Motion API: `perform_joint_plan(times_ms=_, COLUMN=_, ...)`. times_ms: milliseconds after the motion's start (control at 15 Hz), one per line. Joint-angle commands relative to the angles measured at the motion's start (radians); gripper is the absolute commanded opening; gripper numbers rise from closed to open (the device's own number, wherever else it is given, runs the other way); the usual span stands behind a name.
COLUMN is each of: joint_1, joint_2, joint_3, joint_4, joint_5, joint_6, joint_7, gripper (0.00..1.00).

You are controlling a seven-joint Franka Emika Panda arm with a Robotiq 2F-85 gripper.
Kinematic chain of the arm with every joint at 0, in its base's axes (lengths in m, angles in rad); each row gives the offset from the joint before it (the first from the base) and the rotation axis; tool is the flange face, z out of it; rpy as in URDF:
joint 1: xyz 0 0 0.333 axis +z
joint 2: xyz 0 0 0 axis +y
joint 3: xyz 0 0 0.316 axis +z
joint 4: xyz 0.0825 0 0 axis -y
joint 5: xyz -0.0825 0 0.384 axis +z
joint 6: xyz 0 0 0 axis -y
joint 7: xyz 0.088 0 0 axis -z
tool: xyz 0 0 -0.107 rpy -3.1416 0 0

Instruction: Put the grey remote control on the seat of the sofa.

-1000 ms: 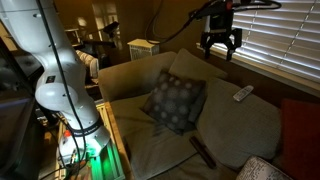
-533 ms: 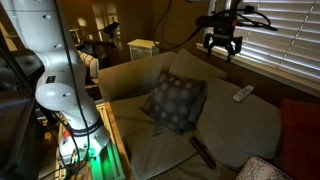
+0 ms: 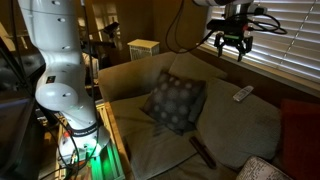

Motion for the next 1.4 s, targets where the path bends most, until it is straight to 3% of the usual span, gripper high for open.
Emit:
perform_joint_plan(times_ms=0, joint_1=-0.006, joint_2=0.1, joint_3=0.002, joint_4=0.105, joint_5=0.029, joint_6=0.049, joint_7=0.006, gripper=1.0)
perform_joint_plan(times_ms=133, joint_1=-0.014, joint_2=0.142, joint_3=0.004, joint_4=0.141, joint_5=0.04, joint_6=0.065, joint_7=0.01, gripper=1.0)
perform_joint_plan(times_ms=200, joint_1=-0.007, joint_2=0.083, joint_3=0.002, joint_4=0.073, joint_5=0.005, joint_6=0.057, joint_7=0.006, gripper=1.0)
perform_joint_plan(times_ms=667, joint_1=-0.013, joint_2=0.146, joint_3=0.003, joint_4=0.13, joint_5=0.018, joint_6=0.079, joint_7=0.023, gripper=1.0)
perform_joint_plan(times_ms=1333, joint_1=-0.081, joint_2=0.348, joint_3=0.081, joint_4=0.259, joint_5=0.17, joint_6=0.264, joint_7=-0.105, gripper=1.0)
